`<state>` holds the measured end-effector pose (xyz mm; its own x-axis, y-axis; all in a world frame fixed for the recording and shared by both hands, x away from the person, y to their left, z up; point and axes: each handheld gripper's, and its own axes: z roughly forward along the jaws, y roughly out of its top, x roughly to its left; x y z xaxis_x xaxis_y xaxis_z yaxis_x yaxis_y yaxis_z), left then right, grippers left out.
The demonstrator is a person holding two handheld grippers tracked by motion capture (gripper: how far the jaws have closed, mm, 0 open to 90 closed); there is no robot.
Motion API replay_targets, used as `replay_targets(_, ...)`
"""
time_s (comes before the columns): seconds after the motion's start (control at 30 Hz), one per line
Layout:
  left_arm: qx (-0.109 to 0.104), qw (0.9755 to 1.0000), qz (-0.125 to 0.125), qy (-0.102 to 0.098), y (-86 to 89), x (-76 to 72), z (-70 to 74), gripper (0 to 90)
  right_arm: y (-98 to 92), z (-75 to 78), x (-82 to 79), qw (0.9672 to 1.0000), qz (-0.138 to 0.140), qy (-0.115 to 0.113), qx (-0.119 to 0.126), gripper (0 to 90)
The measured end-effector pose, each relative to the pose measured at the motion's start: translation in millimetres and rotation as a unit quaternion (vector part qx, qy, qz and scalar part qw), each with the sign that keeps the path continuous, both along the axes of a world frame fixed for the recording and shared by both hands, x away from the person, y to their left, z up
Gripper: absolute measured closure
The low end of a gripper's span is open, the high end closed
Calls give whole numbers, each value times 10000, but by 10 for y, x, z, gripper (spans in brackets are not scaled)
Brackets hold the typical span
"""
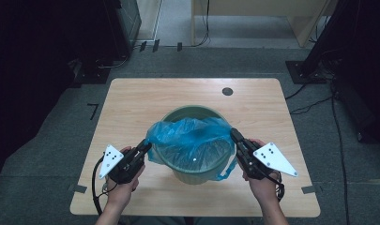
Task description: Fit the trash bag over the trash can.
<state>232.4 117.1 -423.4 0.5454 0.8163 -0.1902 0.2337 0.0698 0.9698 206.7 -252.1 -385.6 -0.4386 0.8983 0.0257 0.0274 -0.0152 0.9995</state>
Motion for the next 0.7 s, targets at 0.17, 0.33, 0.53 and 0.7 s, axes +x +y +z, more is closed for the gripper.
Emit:
replay_targets(0.17,109,9997,91,208,-101,90,17,837,0,-34,173,9992,-126,381,-49,900)
replay_targets(0.33,66,9994,158,301,-145,182,19,847,-47,-125,320,9974,-368,582,212,900)
replay_targets(0.53,-77,9979,51,644,-183,334,13,858,-13,-200,473,9956,-458,787,208,900)
replay_targets(0.7,-32,9943,-38,1067,-247,435,-18,866,-46,-239,596,9921,-247,1176,348,900)
